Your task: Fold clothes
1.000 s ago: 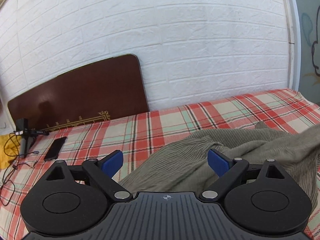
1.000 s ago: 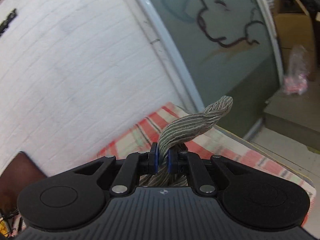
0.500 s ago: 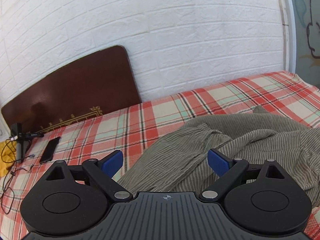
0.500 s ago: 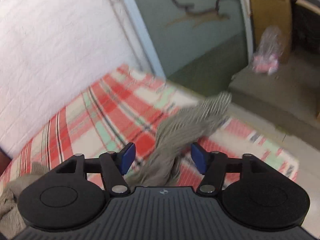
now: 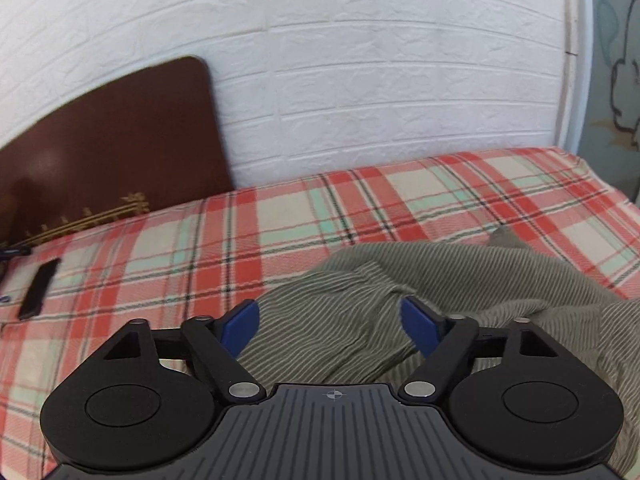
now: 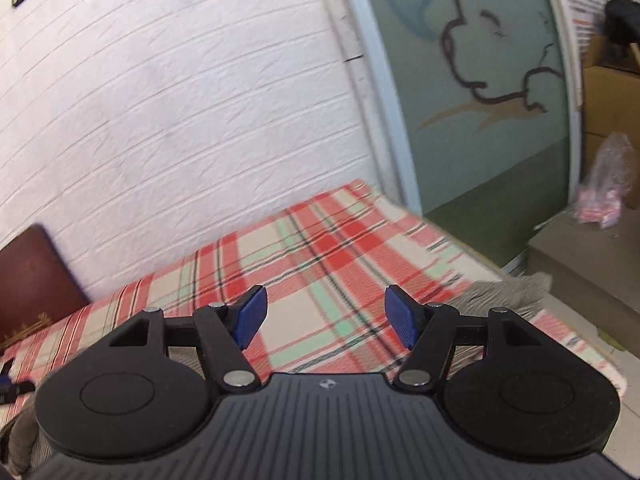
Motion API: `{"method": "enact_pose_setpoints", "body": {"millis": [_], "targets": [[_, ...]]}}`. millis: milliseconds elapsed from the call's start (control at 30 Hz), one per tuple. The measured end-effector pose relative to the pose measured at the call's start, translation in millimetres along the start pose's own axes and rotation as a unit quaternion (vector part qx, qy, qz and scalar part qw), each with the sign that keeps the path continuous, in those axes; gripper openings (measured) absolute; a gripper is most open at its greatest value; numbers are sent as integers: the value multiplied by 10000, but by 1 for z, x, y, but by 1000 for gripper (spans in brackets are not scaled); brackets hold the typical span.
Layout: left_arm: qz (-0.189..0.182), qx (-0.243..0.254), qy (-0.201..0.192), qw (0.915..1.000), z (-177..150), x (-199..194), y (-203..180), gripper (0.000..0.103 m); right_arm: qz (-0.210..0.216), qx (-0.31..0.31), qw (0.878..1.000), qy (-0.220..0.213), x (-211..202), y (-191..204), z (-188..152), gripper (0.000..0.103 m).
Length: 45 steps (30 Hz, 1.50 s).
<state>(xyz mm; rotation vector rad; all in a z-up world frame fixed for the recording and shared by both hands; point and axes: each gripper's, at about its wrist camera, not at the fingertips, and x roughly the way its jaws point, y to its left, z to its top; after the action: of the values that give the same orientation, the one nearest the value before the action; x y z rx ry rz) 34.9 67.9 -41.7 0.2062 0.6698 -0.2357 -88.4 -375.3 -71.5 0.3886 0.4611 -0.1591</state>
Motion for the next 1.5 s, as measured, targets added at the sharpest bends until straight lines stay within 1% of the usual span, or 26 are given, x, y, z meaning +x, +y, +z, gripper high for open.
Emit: {"method": "enact_pose_setpoints", "body": {"millis": [100,167,267,300,333,367,400,433,467,500,567,667,733,767,867,933,1000,1133,1333,1367,1500], "targets": [[-42,558,216,9982,-5,9,-15,85,122,-157,9997,162,5,14,-6,70],[-64,765,289,9966,-12,11,-23,85,172,-269,9991,274,9,20,-9,69],[-112,634,451,9969,-20,19,-23,85,211,-329,9984,420,14,26,-14,70],[-120,547,526,9970,-22,23,-20,81,234,-334,9981,462,15,27,-16,70],[-143,437,592,9972,-24,26,-16,64,259,-338,9978,504,17,28,-17,70],[-176,316,654,9972,-25,29,-11,39,277,-364,9975,537,17,30,-18,70],[-235,110,686,9973,-24,31,-4,25,293,-394,9972,569,18,31,-20,69],[-309,-140,702,9970,-22,31,4,5,296,-419,9969,590,18,32,-21,69],[-365,-368,692,9963,-21,30,11,0,296,-443,9967,610,19,33,-21,69],[-376,-587,636,9955,-18,27,19,0,297,-467,9965,631,19,34,-22,70],[-341,-924,406,9943,-14,15,33,0,302,-461,9963,659,20,35,-23,70],[-211,-1239,-14,9921,-5,-11,54,0,304,-453,9960,712,23,35,-22,70],[84,-1258,-292,9916,-1,-30,66,0,318,-474,9955,752,25,36,-22,70],[303,-1232,-415,9911,2,-39,72,0,340,-493,9952,776,26,37,-23,70],[1131,-1090,-581,9859,4,-58,95,0,409,-554,9940,850,29,43,-26,70],[1626,-1075,-530,9794,1,-63,114,0,457,-600,9932,888,31,46,-28,70],[2028,-1179,-387,9713,-6,-64,136,0,497,-638,9925,914,31,50,-30,69],[2770,-1443,4,9500,-31,-56,183,0,538,-681,9915,969,31,56,-32,70],[3089,-2040,587,9271,-81,-39,231,0,566,-793,9899,1027,30,66,-36,70],[3122,-2072,663,9248,-88,-36,235,0,567,-810,9897,1031,30,68,-36,70],[3193,-2086,878,9202,-107,-26,240,0,578,-868,9891,1041,29,74,-37,71]]}}
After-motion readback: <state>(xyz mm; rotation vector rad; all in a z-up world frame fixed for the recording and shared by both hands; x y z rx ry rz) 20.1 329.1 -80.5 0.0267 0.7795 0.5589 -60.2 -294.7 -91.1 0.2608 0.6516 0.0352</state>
